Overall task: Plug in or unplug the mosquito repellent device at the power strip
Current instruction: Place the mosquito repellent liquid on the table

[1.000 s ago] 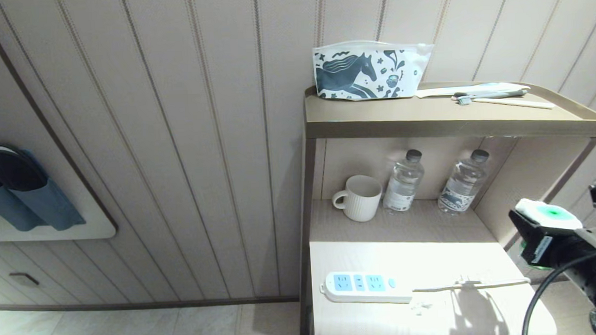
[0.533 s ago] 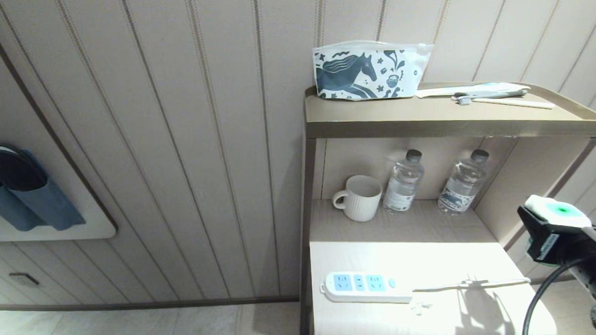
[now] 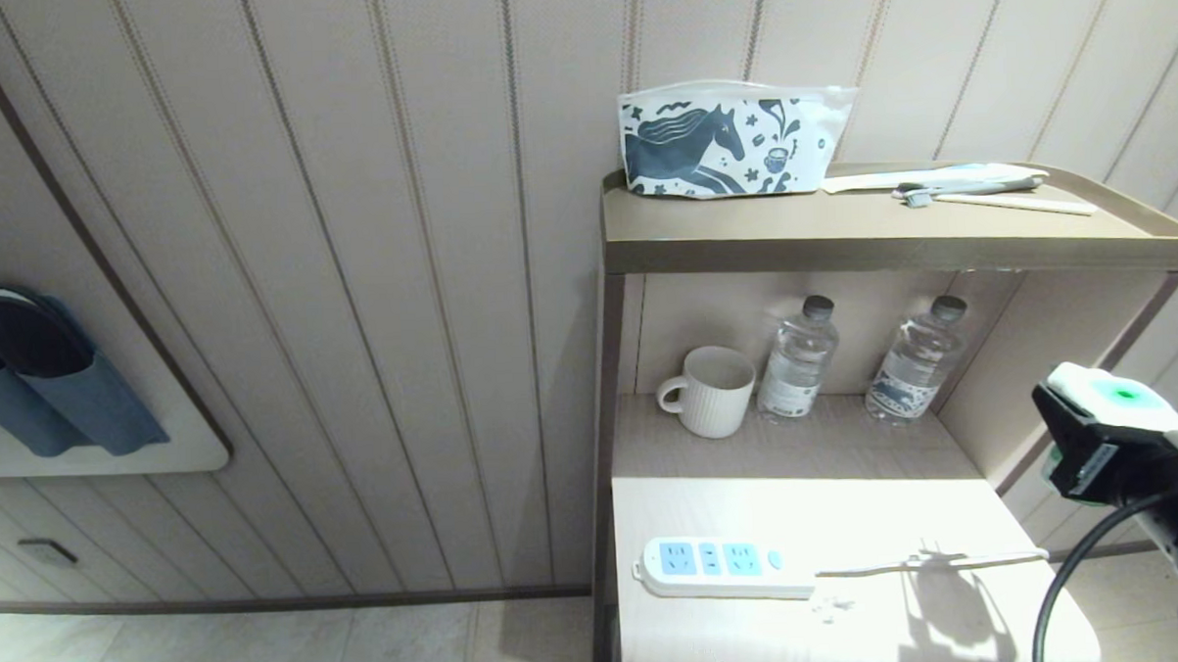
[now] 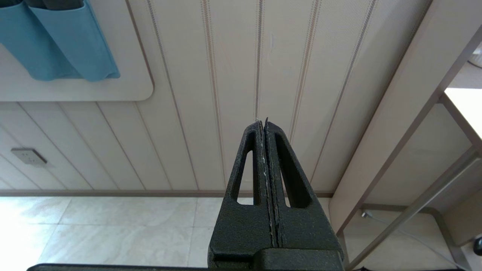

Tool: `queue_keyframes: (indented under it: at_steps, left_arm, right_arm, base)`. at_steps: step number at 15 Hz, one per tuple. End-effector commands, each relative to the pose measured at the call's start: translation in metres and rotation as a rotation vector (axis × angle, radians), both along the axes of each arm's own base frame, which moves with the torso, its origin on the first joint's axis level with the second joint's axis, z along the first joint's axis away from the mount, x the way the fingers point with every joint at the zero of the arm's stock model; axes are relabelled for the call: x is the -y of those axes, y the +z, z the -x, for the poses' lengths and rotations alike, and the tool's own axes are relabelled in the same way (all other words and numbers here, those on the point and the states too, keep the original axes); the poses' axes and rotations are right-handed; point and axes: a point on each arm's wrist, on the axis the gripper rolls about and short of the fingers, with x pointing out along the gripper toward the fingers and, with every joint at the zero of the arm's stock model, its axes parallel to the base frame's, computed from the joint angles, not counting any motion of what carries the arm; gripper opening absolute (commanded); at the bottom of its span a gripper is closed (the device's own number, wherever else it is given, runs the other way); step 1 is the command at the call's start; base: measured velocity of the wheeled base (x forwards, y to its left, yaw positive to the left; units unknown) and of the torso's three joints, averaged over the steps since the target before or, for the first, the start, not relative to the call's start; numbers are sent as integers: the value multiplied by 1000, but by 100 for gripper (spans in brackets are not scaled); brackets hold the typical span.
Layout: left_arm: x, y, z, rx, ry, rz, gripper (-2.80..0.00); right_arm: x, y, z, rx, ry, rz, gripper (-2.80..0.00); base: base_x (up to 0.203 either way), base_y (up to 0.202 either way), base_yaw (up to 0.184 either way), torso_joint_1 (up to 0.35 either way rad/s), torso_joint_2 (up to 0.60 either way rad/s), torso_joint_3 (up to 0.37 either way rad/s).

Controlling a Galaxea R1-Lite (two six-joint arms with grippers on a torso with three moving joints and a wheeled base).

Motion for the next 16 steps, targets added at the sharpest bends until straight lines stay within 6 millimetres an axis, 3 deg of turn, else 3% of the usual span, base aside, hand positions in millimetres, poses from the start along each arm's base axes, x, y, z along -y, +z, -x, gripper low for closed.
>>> queue_keyframes:
  at_steps: [1,9,16]
  left_arm:
    - [0,0,0,-2,0,0,-280]
    - [0,0,0,-2,0,0,-280]
    - [0,0,0,-2,0,0,-280]
  right_arm:
    - [-1,3,0,15,2,-2,-280]
    - [-1,8,0,32,0,21,-280]
    - [-1,13,3,55,-8,46,-280]
  base:
    - [0,0,0,0,0,0]
    - [0,0,0,0,0,0]
    - [0,0,0,-208,469,251]
